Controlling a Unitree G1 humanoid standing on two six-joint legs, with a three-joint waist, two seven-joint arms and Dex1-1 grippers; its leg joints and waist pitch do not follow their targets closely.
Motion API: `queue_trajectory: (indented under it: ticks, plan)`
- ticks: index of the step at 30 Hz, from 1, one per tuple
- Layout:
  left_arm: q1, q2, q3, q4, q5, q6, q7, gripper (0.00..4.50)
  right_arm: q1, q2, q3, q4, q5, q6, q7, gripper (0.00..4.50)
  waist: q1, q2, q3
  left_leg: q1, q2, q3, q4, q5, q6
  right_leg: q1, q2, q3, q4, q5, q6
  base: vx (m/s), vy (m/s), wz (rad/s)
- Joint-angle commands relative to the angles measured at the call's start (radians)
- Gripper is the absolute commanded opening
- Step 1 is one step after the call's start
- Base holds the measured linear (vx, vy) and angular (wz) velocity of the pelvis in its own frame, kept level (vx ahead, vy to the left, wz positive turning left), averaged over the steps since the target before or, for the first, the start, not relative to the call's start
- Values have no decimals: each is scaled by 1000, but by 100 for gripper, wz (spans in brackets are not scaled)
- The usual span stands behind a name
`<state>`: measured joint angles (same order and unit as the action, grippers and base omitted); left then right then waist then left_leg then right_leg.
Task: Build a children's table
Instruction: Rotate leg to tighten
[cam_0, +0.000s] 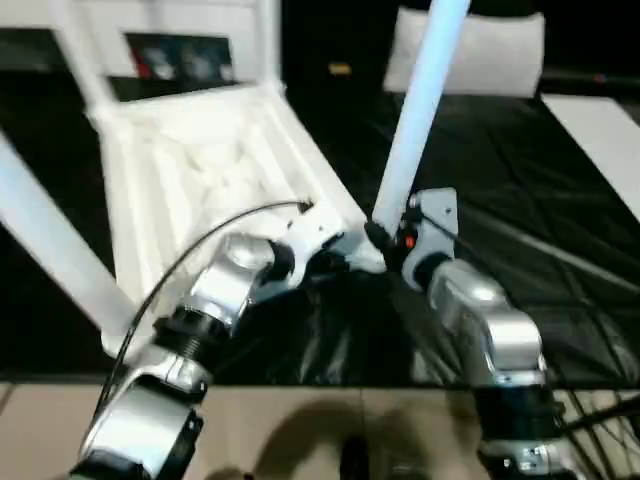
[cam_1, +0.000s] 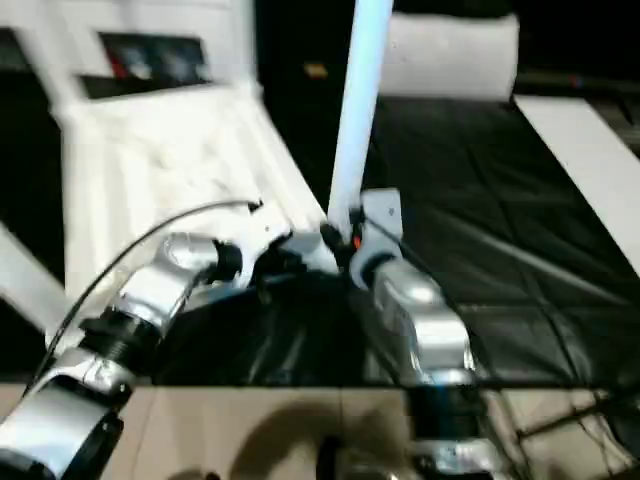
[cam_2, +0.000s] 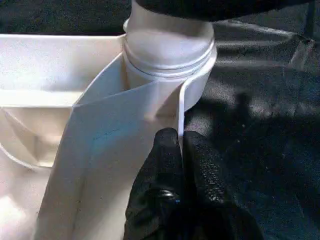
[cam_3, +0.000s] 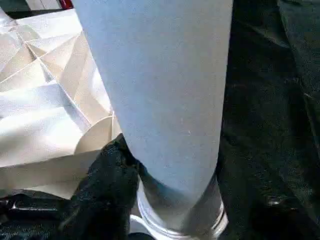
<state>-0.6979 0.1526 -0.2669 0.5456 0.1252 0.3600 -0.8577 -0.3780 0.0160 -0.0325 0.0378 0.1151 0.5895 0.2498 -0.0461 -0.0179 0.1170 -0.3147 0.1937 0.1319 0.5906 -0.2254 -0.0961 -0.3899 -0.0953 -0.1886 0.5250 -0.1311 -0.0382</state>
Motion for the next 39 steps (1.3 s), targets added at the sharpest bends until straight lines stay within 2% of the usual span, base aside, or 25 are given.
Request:
queue_trajectory:
  ticks: [1,2,3,4,5,6,7,8,10,11,12,13,14,16,18,19,22,26,27,29,31,34,39]
  plan:
    - [-11,-32,-28,-47,-6,-15,15,0,14,40,113,-3,55,28,79,287,13,-21,-54,-2,-11,7,-63,-303,34,31,-79,58,-103,-648,-10,78,9,-3]
    - [-8,-24,-31,-49,-6,-24,6,0,18,34,110,-9,58,16,85,303,20,-15,-67,-34,-7,3,-68,-200,57,57,-83,66,-94,-690,22,78,9,-3]
    - [-4,-15,-32,-51,-7,-31,-5,0,24,25,104,-17,65,9,97,311,29,-8,-84,-44,9,-1,-73,-102,75,64,-84,80,-74,-561,3,0,0,0]
    - [5,2,-36,-58,-11,-49,-28,0,33,3,100,-30,74,-8,124,315,30,-1,-90,-42,26,-3,-71,-19,93,55,-74,87,-48,-381,-57,0,0,0]
    - [6,5,-37,-58,-12,-53,-33,0,34,-1,100,-32,75,-11,129,321,30,0,-92,-43,29,-4,-68,7,104,51,-69,88,-36,-306,-83,0,0,0]
    - [11,12,-39,-63,-13,-63,-45,0,37,-9,98,-37,75,-18,142,334,29,-2,-92,-43,31,-1,-64,33,127,49,-69,93,-21,-216,-136,0,0,0]
    - [18,25,-42,-69,-14,-70,-62,0,44,-32,99,-46,77,-27,172,349,32,-10,-94,-45,27,5,-61,23,145,51,-69,97,-18,-206,-161,0,0,0]
    - [26,42,-49,-75,-19,-103,-96,0,52,-63,99,-57,79,-43,210,349,34,-10,-94,-44,25,9,-61,17,151,52,-70,99,-18,-210,-169,0,0,0]
    - [39,78,-60,-83,-29,-144,-158,0,66,-125,89,-74,94,-71,293,361,44,-11,-96,-45,22,13,-60,15,169,57,-68,99,-23,-235,-159,0,0,0]
    - [39,78,-60,-83,-29,-144,-158,0,66,-125,89,-74,94,-71,293,381,46,-10,-96,-44,24,14,-59,17,171,55,-67,100,-21,-235,-157,0,0,0]
    - [47,107,-70,-84,-44,-190,-226,0,73,-185,81,-82,113,-84,374,381,51,-12,-94,-41,25,14,-59,13,170,53,-65,99,-24,-251,-148,0,0,0]
    - [48,112,-72,-84,-46,-197,-237,0,74,-195,79,-83,116,-86,387,381,50,-13,-94,-42,24,16,-59,5,171,52,-64,100,-23,-263,-145,0,0,0]
    - [48,126,-76,-76,-46,-215,-260,0,76,-235,81,-81,122,-96,443,402,56,-13,-93,-42,24,16,-59,4,167,51,-64,100,-23,-282,-142,0,0,0]
    - [42,163,-98,-42,-48,-290,-340,0,75,-346,89,-59,133,-161,601,417,68,-14,-93,-35,27,19,-58,-9,162,46,-61,102,-24,-303,-132,0,0,0]
    - [41,175,-104,-35,-66,-316,-401,0,69,-388,85,-42,144,-186,671,438,79,-12,-91,-31,31,22,-59,-24,159,40,-63,104,-25,-322,-137,0,0,0]
    - [41,175,-104,-35,-66,-316,-401,0,69,-388,85,-42,144,-186,671,445,86,-15,-92,-31,33,22,-59,-25,154,41,-64,106,-24,-325,-140,0,0,0]
    - [28,198,-125,-14,-82,-370,-504,0,49,-465,99,-1,163,-224,801,445,94,-15,-96,-26,36,24,-59,-12,151,39,-64,110,-16,-290,-166,0,0,0]
    - [14,225,-159,1,-73,-419,-583,0,28,-515,120,33,183,-242,921,445,104,-18,-99,-28,38,25,-55,24,179,41,-65,114,-1,-217,-203,0,0,0]
    - [13,228,-164,4,-74,-426,-595,0,24,-523,125,40,188,-245,939,445,105,-21,-98,-32,37,25,-55,29,183,42,-65,112,-1,-219,-202,0,0,0]
    - [8,240,-181,9,-70,-455,-634,0,10,-553,143,67,203,-252,1022,445,111,-20,-100,-32,36,26,-53,27,182,43,-66,111,-2,-238,-199,0,0,0]
    - [7,246,-188,10,-68,-465,-652,0,3,-562,151,77,204,-258,1053,419,116,-21,-99,-33,37,27,-53,29,183,43,-63,110,-3,-249,-192,0,0,0]
    - [6,250,-195,11,-67,-480,-676,0,-9,-570,159,92,209,-263,1087,406,123,-23,-98,-33,38,28,-53,33,177,42,-63,109,-2,-257,-186,0,0,0]
    - [11,253,-215,1,-74,-504,-721,0,-43,-571,182,131,231,-275,1164,362,133,-26,-93,-33,38,31,-53,-15,141,38,-63,111,-9,-332,-161,0,0,0]
